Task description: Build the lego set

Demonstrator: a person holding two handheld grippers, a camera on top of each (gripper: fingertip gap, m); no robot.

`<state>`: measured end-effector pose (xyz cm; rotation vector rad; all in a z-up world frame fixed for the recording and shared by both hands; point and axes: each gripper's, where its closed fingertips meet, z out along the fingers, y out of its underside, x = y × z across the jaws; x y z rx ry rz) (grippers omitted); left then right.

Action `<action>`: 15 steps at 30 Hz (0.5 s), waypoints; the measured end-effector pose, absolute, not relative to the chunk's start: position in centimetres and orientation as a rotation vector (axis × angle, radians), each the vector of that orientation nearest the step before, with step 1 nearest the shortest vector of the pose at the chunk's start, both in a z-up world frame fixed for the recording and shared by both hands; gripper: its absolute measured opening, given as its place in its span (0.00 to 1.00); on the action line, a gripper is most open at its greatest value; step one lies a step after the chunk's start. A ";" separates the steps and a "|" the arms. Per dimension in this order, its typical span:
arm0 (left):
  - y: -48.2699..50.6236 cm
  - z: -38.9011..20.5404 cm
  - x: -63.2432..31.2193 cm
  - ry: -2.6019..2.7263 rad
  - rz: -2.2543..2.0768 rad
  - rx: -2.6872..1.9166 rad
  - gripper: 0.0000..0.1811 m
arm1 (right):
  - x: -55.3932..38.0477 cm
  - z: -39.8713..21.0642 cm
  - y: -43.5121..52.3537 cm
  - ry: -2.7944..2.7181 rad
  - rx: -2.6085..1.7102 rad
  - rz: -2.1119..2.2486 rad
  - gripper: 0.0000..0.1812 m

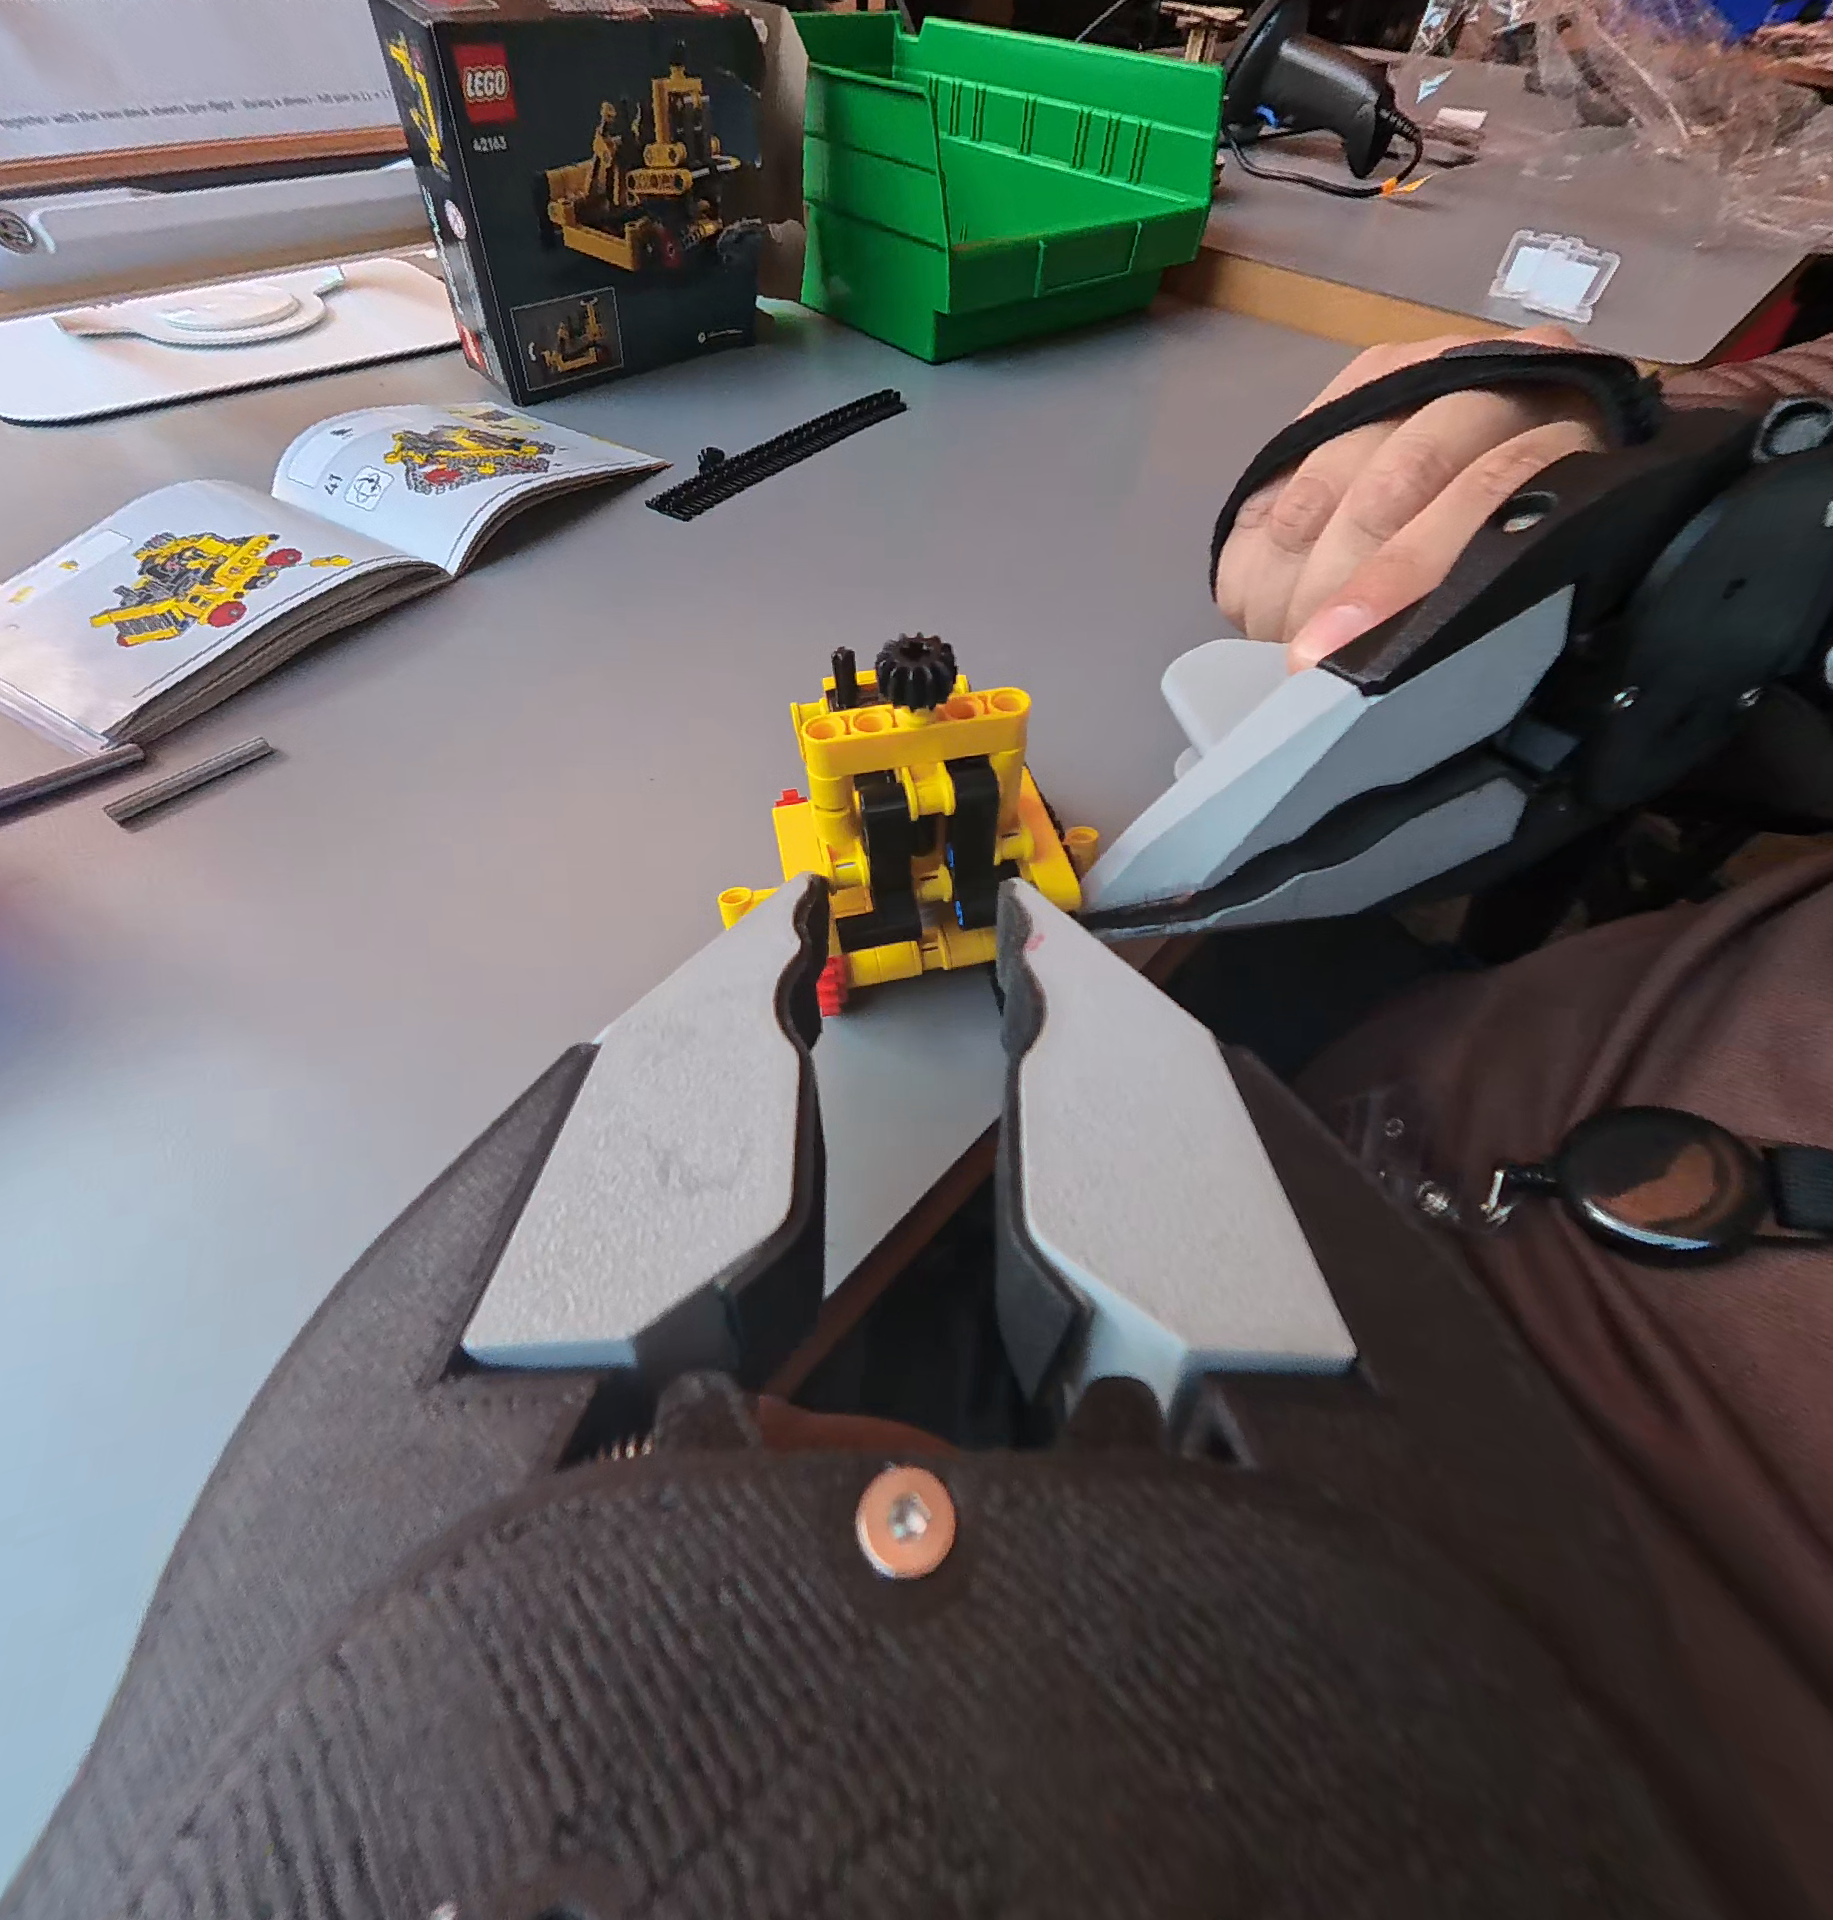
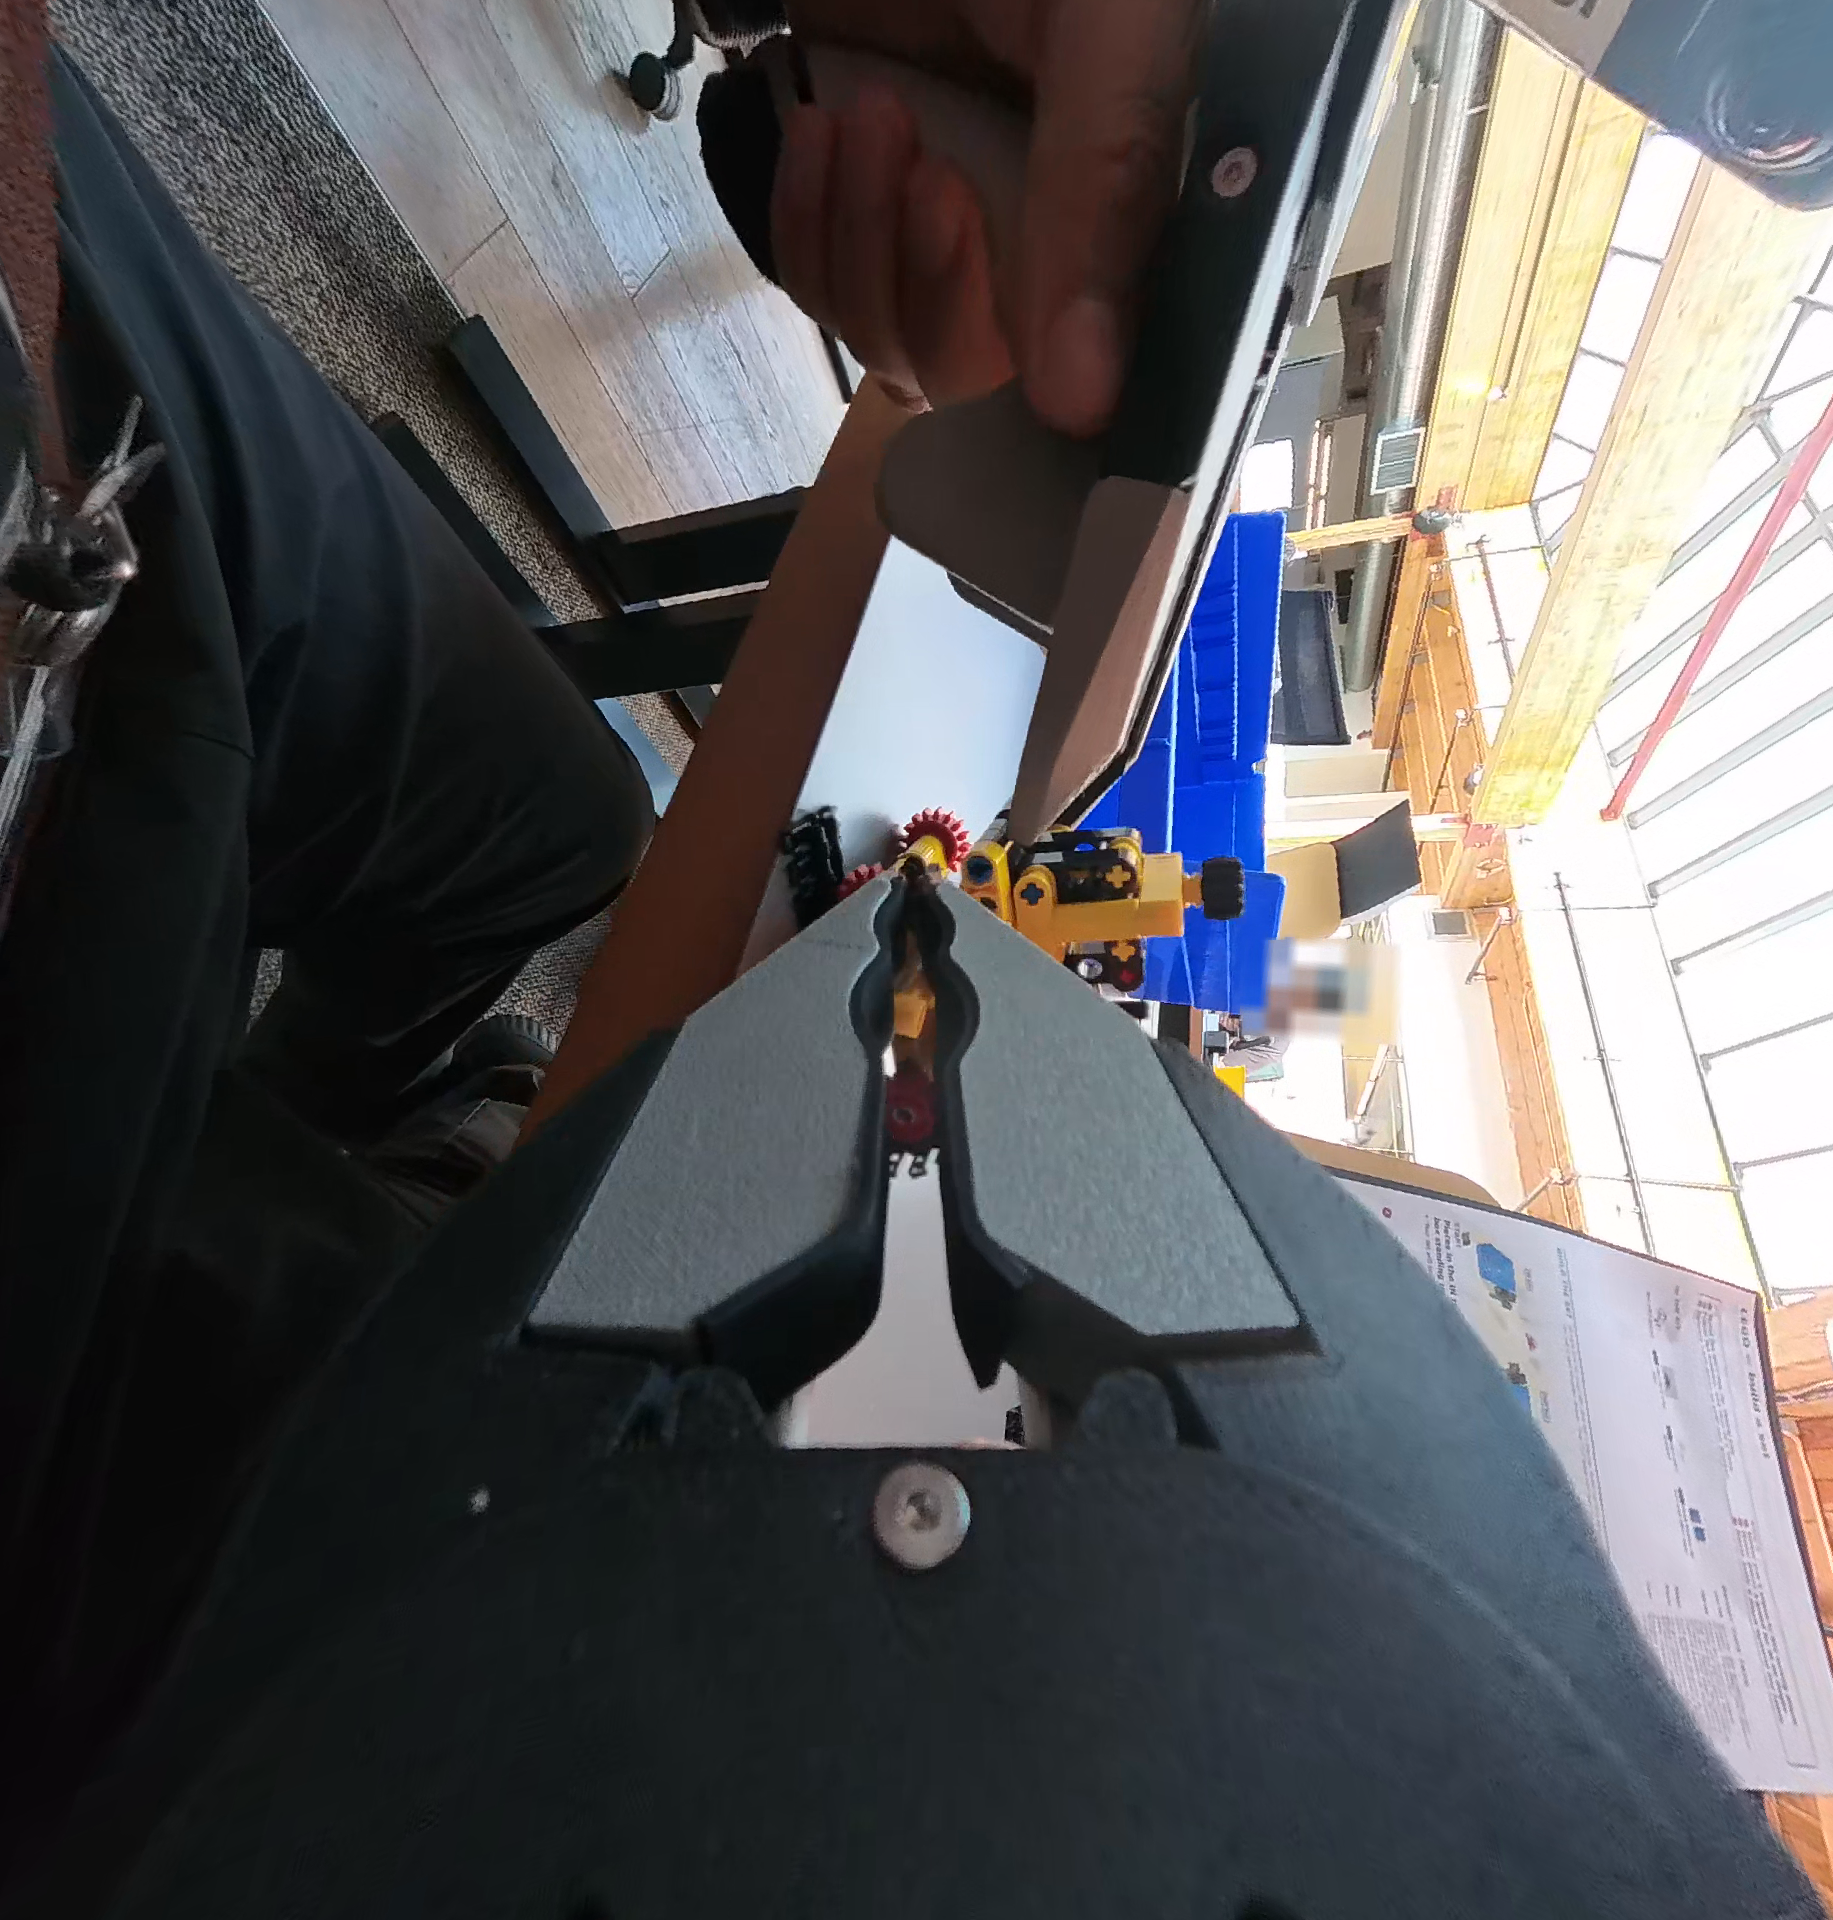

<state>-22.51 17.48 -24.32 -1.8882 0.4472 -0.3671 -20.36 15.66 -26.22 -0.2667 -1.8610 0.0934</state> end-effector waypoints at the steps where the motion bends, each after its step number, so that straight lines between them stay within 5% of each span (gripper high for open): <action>1: 17.4 -24.3 -22.5 0.446 -0.370 -1.889 0.16 | -20.4 -26.3 15.6 -1.860 -0.262 0.089 0.00; 15: 17.3 -24.3 -22.2 0.421 -0.387 -1.881 0.17 | -20.2 -26.4 15.1 -1.847 -0.200 0.053 0.00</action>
